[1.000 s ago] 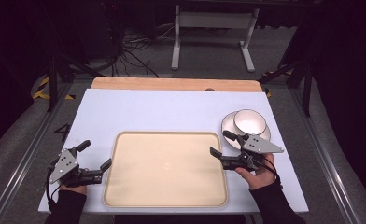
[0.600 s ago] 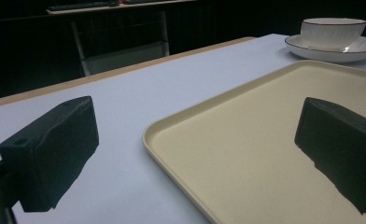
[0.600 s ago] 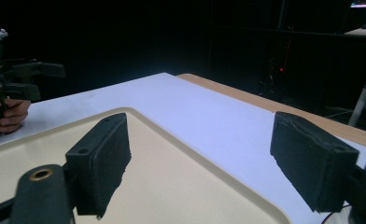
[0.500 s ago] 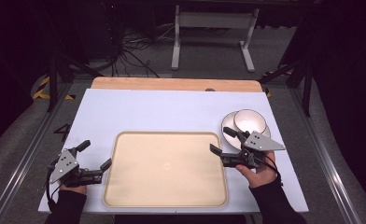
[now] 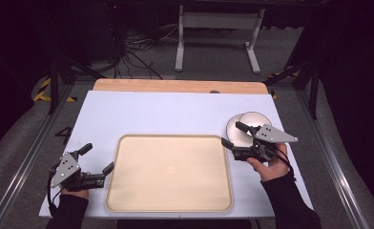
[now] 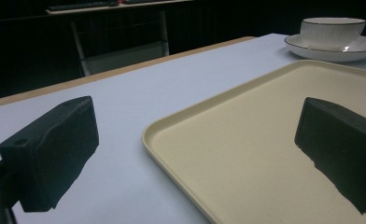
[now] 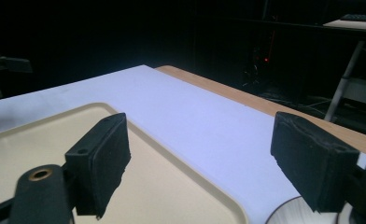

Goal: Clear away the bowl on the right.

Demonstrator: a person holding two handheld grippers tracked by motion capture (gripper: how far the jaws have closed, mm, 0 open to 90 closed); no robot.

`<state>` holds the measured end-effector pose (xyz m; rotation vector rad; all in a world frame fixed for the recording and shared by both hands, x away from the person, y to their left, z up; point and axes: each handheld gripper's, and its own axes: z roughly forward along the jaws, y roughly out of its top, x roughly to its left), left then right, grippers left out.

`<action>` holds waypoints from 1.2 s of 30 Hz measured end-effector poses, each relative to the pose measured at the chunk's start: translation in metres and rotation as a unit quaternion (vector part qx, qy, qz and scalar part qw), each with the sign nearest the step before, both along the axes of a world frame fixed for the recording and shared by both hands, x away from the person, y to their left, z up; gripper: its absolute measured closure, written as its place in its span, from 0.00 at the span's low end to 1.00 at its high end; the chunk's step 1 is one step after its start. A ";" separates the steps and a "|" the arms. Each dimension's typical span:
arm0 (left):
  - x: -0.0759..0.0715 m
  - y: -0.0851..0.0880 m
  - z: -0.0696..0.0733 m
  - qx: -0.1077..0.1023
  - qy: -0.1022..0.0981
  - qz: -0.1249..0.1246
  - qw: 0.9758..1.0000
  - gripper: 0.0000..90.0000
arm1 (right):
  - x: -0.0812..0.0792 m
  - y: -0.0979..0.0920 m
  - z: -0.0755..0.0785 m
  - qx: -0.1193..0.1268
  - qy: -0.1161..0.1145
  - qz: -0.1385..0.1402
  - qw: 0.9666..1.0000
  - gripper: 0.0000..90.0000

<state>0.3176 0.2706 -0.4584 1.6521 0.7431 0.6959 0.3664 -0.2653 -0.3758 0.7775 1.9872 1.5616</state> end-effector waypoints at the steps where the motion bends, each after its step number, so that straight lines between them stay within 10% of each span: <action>1: 0.000 0.000 0.000 0.000 0.000 0.000 1.000 0.00 | 0.001 -0.002 0.001 0.000 0.002 -0.002 1.000 0.22; 36: 0.000 0.000 0.000 0.001 0.000 0.001 1.000 0.00 | 0.023 -0.075 0.016 -0.003 0.009 -0.058 0.998 0.22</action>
